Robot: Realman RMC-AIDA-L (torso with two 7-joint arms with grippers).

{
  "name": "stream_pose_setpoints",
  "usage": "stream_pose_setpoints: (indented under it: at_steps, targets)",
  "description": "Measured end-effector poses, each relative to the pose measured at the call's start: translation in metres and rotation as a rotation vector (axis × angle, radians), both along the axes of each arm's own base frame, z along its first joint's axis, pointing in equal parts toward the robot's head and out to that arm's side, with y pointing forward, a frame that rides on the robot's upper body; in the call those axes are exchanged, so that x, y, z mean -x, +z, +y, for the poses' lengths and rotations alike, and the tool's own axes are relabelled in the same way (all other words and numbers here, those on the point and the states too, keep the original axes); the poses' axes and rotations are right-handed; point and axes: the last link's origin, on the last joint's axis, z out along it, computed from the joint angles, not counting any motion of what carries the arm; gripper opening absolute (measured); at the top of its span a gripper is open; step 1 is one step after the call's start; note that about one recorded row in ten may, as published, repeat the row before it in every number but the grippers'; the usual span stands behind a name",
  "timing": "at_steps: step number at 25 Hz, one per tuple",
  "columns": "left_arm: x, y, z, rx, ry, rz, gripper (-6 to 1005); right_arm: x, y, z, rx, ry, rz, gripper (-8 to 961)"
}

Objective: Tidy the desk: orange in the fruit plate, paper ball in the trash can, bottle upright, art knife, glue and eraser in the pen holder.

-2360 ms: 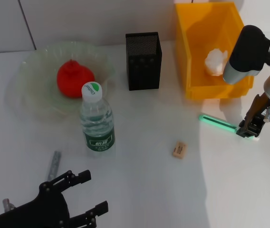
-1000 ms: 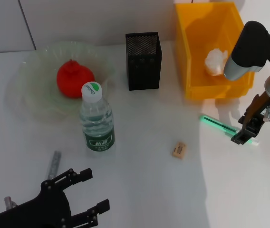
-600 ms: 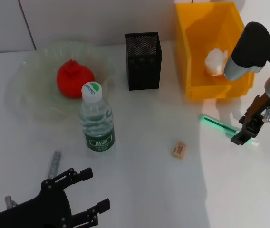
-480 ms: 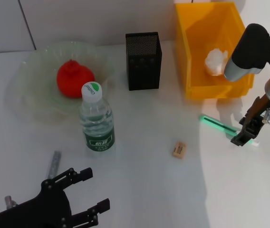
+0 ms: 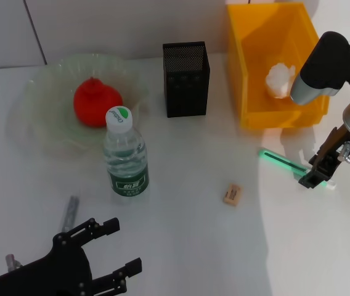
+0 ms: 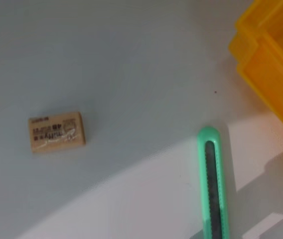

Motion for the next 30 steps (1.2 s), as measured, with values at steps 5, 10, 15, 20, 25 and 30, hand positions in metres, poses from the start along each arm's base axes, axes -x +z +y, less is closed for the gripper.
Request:
stream_pose_setpoints:
  at_steps: [5, 10, 15, 20, 25, 30]
  targets:
    - [0.0006, 0.0006, 0.0001, -0.001, 0.0, 0.002, 814, 0.0003, -0.0005, 0.0, 0.001, -0.002, 0.002, 488]
    - [0.0008, 0.001, 0.0003, -0.001, 0.0, 0.003, 814, 0.0004, -0.0006, 0.0001, 0.001, -0.002, 0.003, 424]
    - [0.0009, 0.0015, 0.0008, -0.001, -0.001, 0.004, 814, 0.0004, -0.0007, 0.0001, 0.0, -0.002, 0.004, 417]
    - [0.0006, 0.0017, 0.0011, -0.001, -0.004, 0.003, 814, 0.0004, -0.0009, 0.0, -0.004, -0.007, 0.007, 419]
    - [0.0004, 0.0018, 0.0009, 0.0, -0.005, 0.002, 814, 0.0002, -0.0009, -0.0002, -0.006, -0.011, 0.008, 325]
    - [0.0003, 0.0021, 0.0004, 0.003, -0.008, 0.001, 814, -0.0004, -0.0014, -0.0006, -0.005, -0.014, 0.008, 308]
